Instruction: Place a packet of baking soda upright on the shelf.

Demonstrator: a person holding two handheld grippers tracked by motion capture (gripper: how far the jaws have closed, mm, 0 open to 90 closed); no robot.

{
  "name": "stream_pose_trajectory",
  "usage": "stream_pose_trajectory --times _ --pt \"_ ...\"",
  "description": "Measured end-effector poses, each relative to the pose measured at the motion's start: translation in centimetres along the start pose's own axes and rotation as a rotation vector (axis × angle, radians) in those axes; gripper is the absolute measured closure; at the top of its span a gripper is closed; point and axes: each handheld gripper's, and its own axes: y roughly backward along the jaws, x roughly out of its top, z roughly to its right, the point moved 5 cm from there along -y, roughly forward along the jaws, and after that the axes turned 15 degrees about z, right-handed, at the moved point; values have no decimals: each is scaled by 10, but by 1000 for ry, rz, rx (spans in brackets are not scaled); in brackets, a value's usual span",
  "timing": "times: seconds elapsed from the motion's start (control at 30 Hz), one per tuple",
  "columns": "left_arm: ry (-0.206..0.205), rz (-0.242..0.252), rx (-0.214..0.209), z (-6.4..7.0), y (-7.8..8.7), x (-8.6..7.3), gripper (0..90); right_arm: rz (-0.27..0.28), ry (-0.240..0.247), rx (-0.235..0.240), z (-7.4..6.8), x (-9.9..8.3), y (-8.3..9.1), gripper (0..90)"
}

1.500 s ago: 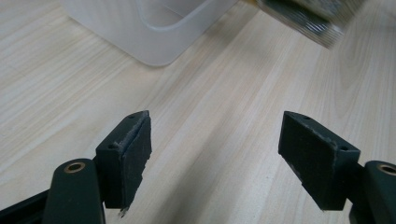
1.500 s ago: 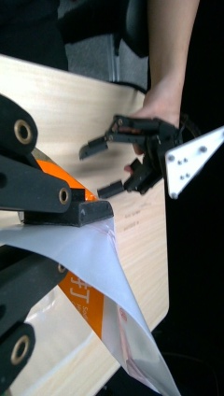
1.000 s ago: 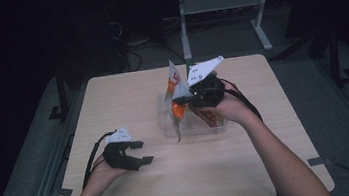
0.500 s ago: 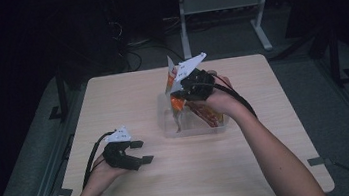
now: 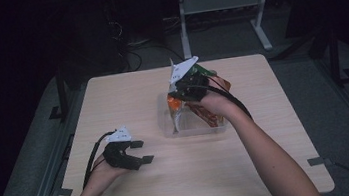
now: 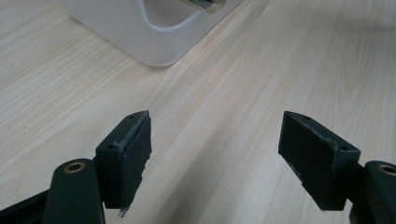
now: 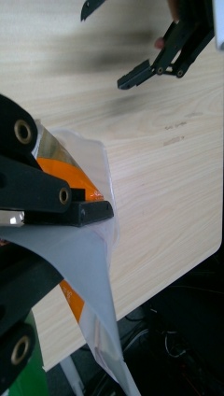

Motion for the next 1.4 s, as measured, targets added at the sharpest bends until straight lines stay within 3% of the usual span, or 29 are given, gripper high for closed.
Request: stream_pose_trajectory --times 0.07,0.5,0.57,0.67,0.8,0.97,1.03,1.13,1.23,1.4 --pt "1 1 0 0 0 0 252 -4 14 -1 0 0 -3 900" --pt "-7 -4 -2 0 0 0 251 36 -33 -71 1 -4 -21 899" --pt "-3 -4 -5 1 0 0 251 50 -67 -74 3 -8 -22 899" --pt "-7 -6 -6 1 0 0 252 43 -80 -91 5 -15 -25 899" --pt "-2 -7 -6 1 -1 0 252 2 -54 -125 7 -28 -30 899" --pt "-10 2 -6 1 -2 2 262 16 -63 -131 7 -29 -31 896" --pt "-3 3 -9 3 -3 3 262 21 -74 -131 6 -27 -31 859" --pt "-18 -9 -8 4 -3 2 271 49 -104 -128 5 -26 -25 706" --pt "-22 11 -6 5 -2 4 370 80 -141 -123 2 -25 -12 660" --pt "-21 37 -3 6 -3 9 611 108 -164 -100 -9 -31 3 611"
